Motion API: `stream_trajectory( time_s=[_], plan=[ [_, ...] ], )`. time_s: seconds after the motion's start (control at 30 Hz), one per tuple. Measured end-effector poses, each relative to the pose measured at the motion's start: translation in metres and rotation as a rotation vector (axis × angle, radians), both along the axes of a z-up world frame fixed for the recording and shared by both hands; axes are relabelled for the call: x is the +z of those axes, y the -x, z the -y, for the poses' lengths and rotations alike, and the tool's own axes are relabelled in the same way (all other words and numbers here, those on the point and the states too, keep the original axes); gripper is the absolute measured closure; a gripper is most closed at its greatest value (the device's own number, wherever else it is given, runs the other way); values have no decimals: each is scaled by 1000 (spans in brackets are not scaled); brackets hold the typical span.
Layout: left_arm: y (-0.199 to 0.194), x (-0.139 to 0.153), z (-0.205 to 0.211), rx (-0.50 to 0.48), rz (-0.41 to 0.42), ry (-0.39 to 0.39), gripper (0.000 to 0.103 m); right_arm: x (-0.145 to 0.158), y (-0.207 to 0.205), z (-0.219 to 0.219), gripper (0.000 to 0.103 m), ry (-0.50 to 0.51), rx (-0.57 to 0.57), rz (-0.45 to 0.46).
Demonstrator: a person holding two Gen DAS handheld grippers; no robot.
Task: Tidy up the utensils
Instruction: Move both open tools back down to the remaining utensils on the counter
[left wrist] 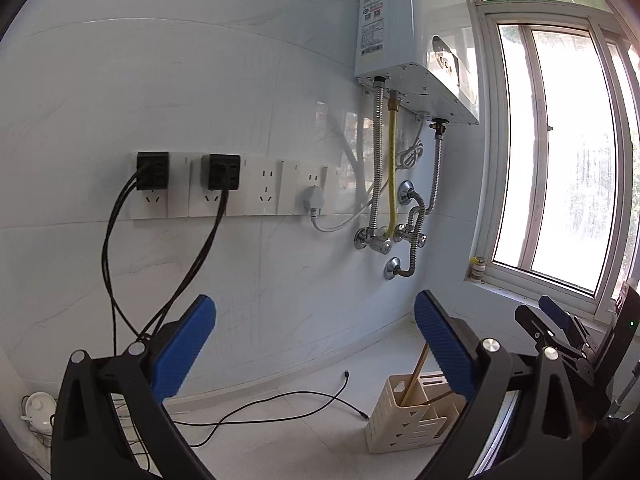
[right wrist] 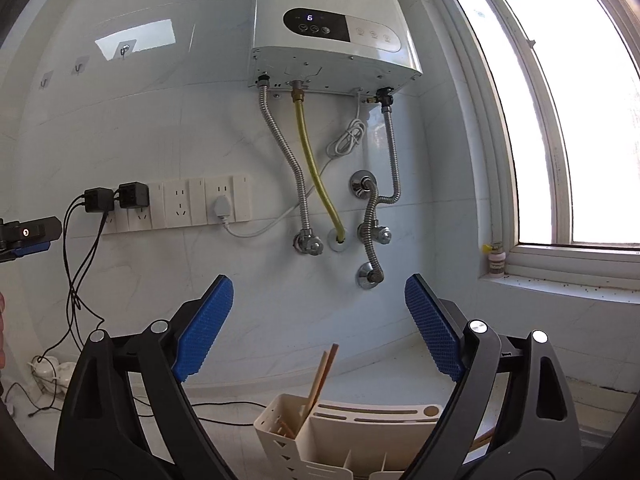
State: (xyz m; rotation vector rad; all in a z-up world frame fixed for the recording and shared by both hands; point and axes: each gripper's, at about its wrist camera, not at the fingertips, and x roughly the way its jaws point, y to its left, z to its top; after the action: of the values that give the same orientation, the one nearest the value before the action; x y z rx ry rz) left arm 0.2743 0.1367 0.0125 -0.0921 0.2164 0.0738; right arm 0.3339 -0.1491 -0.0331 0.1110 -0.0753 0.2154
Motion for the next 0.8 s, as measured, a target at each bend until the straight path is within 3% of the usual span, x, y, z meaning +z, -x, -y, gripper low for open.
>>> stream_trajectory(
  time_s=[0.3, 0.57, 0.8],
  plan=[
    [58, -21, -54, 144, -98, 36, 5, -16, 14, -61, 13, 20, 160, -77],
    [89, -61, -84, 179, -287, 75, 5, -44, 23, -109, 11, 55, 274, -183],
    [110, -104, -104, 225, -429, 153, 5, -69, 17, -138, 9, 80, 347, -318]
  ],
)
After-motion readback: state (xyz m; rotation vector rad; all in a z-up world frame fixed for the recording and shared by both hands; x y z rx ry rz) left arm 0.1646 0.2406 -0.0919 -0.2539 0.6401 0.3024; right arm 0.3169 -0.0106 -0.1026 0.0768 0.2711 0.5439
